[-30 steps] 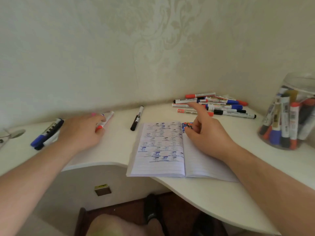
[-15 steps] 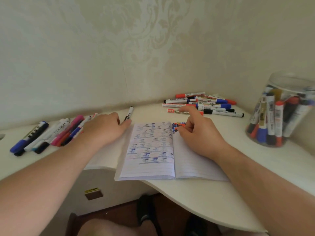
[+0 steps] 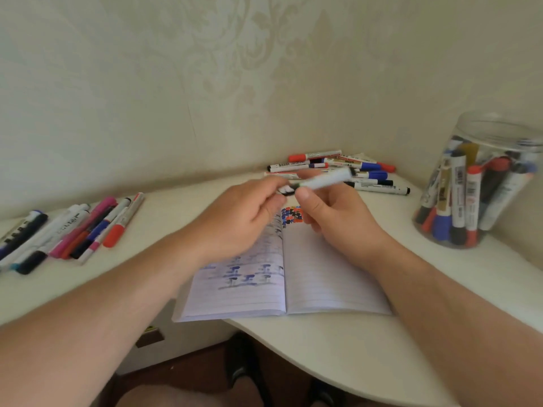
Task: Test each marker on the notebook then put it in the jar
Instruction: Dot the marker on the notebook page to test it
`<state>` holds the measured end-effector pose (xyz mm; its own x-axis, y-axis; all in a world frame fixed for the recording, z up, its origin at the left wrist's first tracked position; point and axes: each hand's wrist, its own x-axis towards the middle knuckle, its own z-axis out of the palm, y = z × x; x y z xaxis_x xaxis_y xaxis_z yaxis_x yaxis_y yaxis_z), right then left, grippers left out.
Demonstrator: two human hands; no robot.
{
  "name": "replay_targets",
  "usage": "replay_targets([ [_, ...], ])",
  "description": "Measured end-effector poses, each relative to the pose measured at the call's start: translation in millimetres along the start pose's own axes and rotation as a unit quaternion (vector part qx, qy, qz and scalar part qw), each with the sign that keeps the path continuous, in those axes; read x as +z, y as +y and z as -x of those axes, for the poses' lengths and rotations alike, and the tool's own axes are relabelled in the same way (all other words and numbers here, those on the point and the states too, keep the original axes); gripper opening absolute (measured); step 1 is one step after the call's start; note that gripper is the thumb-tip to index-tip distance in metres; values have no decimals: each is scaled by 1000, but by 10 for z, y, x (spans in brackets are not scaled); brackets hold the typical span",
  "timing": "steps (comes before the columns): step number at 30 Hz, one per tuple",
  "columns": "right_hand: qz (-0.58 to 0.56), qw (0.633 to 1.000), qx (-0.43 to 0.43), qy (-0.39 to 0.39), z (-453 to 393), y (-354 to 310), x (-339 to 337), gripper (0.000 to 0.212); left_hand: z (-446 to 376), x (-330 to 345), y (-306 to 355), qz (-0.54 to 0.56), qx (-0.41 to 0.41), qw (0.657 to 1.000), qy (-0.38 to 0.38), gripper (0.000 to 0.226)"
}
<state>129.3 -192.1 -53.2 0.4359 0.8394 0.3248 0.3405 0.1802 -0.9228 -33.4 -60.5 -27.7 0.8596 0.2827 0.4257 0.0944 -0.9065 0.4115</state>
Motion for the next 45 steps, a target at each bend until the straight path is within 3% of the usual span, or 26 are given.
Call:
replay_targets([
  [3,-102,995,-7,-21,37,-72,3,39,-53,102,100,-1,15,1000,-17,30],
  [7,-124,992,31,2,56,-94,-6,30,-91,216,66,-14,-5,1000,-16,41],
  [13,-148,988,47,-6,39,-117,31,32,-97,229,18,129,-42,991,-8,42],
  [15,-162,985,58,11,20,-139,27,29,-89,190,-5,85,-42,995,-30,49],
  [18,-178,976,95,87,-41,-171,-74,15,-40,159,-109,-8,-110,993,-33,59],
  [20,-155,976,109,110,-57,-161,-138,21,11,173,-197,-12,-141,990,-19,51],
  [25,-28,994,90,53,-26,-74,-92,25,50,293,-278,-88,-159,979,-91,72],
  [29,-13,995,88,39,-26,-35,-66,22,-31,296,-270,-94,-191,969,-123,67],
  [32,45,993,91,57,-35,-32,-55,11,-27,300,-257,-89,-198,969,-116,66],
  [34,88,990,93,63,-52,-18,-33,15,-8,312,-252,-87,-195,971,-107,66],
  [45,115,984,120,58,-108,26,15,14,-5,331,-271,-80,-191,973,-102,65],
])
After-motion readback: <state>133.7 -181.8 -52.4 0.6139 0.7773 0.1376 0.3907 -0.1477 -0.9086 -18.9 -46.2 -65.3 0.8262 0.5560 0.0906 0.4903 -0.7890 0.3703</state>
